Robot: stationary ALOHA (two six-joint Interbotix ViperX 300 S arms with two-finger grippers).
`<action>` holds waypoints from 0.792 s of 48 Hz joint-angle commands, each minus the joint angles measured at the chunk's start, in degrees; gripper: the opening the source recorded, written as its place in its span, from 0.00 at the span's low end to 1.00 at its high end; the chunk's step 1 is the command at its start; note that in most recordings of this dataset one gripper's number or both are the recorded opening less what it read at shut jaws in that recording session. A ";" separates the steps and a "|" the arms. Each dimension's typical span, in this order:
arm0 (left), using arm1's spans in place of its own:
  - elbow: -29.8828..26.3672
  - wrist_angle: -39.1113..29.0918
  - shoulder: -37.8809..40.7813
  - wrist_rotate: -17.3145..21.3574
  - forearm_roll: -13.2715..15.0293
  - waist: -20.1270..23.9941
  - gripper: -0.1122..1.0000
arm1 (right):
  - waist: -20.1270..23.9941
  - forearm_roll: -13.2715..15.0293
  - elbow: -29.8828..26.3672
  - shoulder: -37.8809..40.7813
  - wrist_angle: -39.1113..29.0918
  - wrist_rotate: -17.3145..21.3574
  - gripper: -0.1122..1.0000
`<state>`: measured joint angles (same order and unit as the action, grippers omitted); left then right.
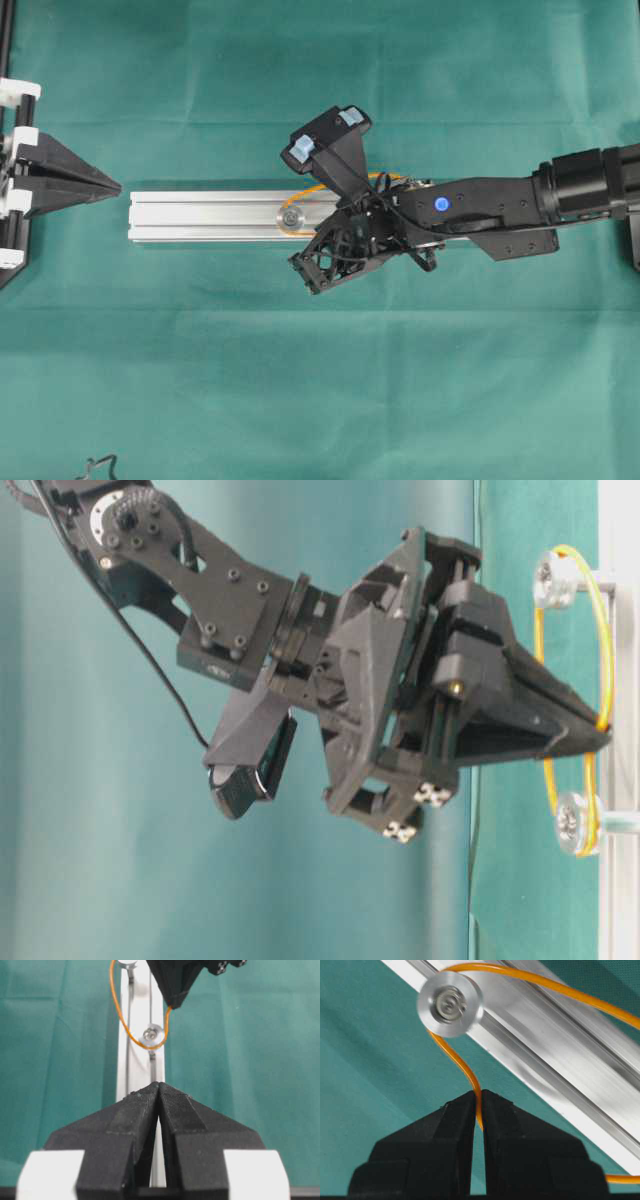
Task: Hook the rubber onto the shaft.
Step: 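Pull the stretched band over the left stud with the right gripper, then open the right gripper to release the band around both studs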
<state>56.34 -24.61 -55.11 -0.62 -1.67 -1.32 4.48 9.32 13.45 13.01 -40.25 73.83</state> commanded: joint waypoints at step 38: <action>-1.85 0.35 0.44 0.09 -0.18 -0.18 0.10 | 0.00 0.35 -0.09 -2.64 0.09 -0.18 0.28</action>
<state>56.34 -24.61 -55.11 -0.62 -1.76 -1.32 4.57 9.40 13.89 12.83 -40.25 73.65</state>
